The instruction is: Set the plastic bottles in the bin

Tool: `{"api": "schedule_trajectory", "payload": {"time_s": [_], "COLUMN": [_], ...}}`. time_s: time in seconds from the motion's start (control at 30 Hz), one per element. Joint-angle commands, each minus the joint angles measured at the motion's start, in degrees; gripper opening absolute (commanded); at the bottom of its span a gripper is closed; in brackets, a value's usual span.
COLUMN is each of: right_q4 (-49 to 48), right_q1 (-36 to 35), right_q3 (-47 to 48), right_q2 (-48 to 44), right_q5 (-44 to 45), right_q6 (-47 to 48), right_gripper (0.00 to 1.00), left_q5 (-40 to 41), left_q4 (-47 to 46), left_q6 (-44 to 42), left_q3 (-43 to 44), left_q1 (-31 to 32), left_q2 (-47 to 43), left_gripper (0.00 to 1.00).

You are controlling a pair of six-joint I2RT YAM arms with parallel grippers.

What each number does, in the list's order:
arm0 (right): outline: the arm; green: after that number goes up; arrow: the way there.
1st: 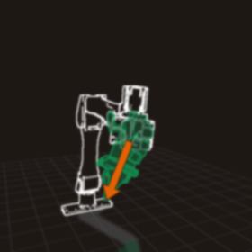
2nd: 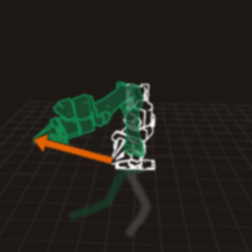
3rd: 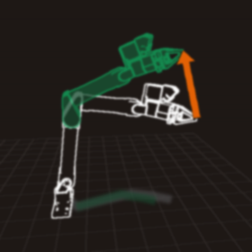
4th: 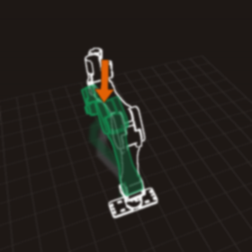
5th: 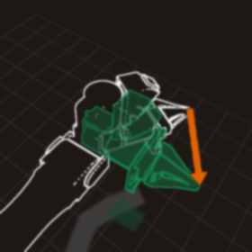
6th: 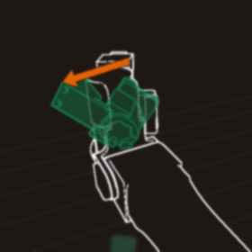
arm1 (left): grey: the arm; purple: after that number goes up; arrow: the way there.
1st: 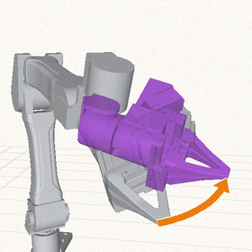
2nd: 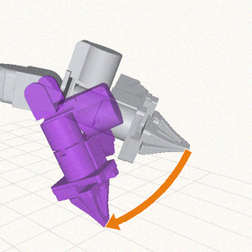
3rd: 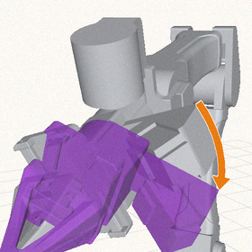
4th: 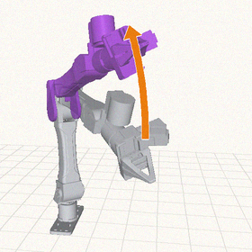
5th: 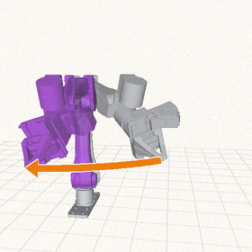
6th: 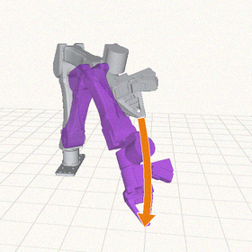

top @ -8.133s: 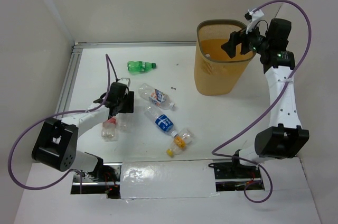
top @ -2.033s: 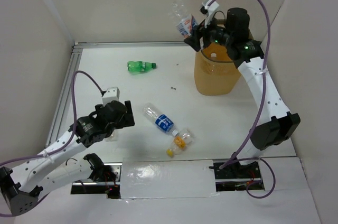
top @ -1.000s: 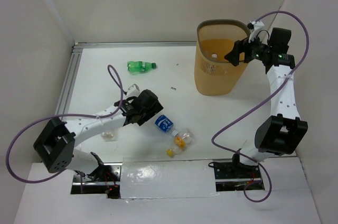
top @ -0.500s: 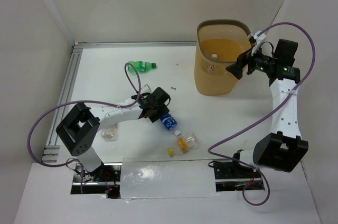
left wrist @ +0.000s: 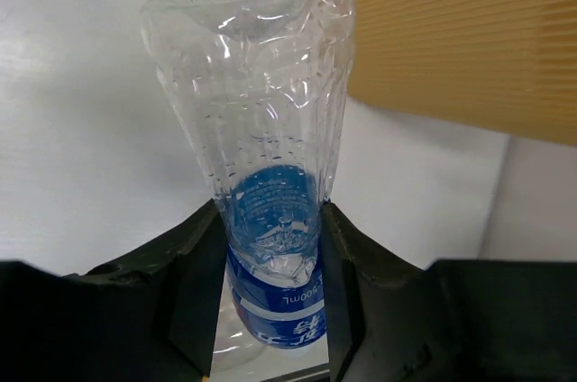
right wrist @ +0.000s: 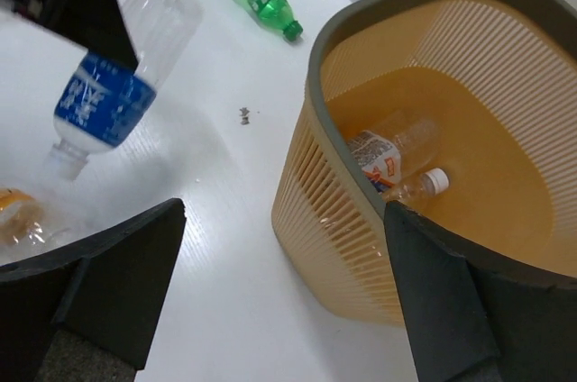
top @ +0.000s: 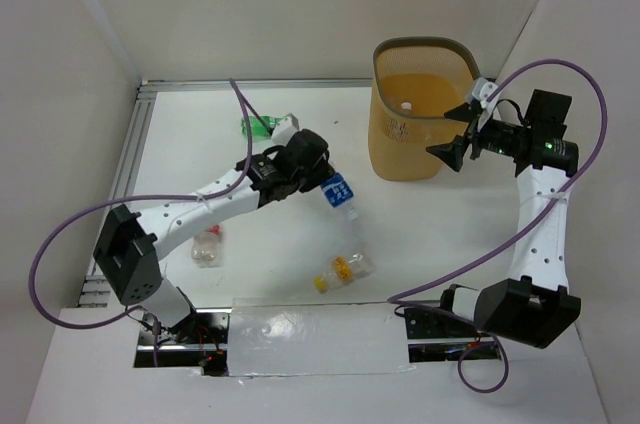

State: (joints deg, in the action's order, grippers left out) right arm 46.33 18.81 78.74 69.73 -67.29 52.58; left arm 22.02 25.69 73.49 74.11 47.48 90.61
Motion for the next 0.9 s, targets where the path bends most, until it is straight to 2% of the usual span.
{"api": "schedule_trajectory", "payload": {"time_s": [0.0, 0.07, 0.17, 0.2, 0.23, 0.27, 0.33, 0.43, 0.7, 0.77, 0.87], "right_q4": [7.7, 10.4, 15.7, 17.0, 18.0, 18.7, 20.6, 21.7, 25.0, 25.0, 25.0], "right_q1": [0.4, 0.4, 0.4, 0.4, 0.4, 0.4, 0.4, 0.4, -0.7, -1.2, -1.8], "right_q3": [1.1, 1.2, -0.2, -0.2, -0.9, -1.7, -2.4, -4.3, -8.6, -9.7, -10.3], "right_q2": [-0.9, -0.9, -1.4, -2.1, -2.7, -2.7, -3.2, -3.8, -4.9, -4.9, -5.4], "right_q5": [-2.4, -1.7, -1.1, -1.1, -0.6, -0.6, 0.0, 0.8, 3.6, 4.2, 4.7], "right_q6": [7.6, 9.4, 15.9, 19.2, 20.4, 21.3, 24.0, 26.7, 30.5, 31.0, 31.0], "right_gripper": [0.95, 0.87, 0.49, 0.22, 0.12, 0.07, 0.05, 0.08, 0.08, 0.11, 0.26], "left_q5": [4.2, 5.5, 7.3, 7.3, 7.3, 6.3, 3.4, -0.4, -5.5, -4.4, -2.2], "left_q4": [-2.1, -4.5, -8.8, -12.8, -15.2, -17.7, -25.8, -35.8, -43.1, -43.6, -42.9], "left_q6": [-7.4, -9.7, -15.3, -18.3, -19.7, -20.9, -23.4, -25.0, -23.6, -24.2, -27.3], "left_q3": [7.3, 9.7, 14.1, 16.0, 16.7, 17.3, 18.6, 21.0, 36.6, 42.2, 49.5], "left_q1": [0.2, 0.2, 0.2, 0.2, 0.2, -0.4, -1.0, -1.6, -2.1, -2.1, -2.1], "left_q2": [-3.0, -3.0, -3.0, -3.0, -3.0, -3.0, -2.2, 0.3, 13.9, 19.0, 26.4], "left_gripper": [0.28, 0.28, 0.28, 0.28, 0.28, 0.27, 0.27, 0.27, 0.27, 0.27, 0.30]}}
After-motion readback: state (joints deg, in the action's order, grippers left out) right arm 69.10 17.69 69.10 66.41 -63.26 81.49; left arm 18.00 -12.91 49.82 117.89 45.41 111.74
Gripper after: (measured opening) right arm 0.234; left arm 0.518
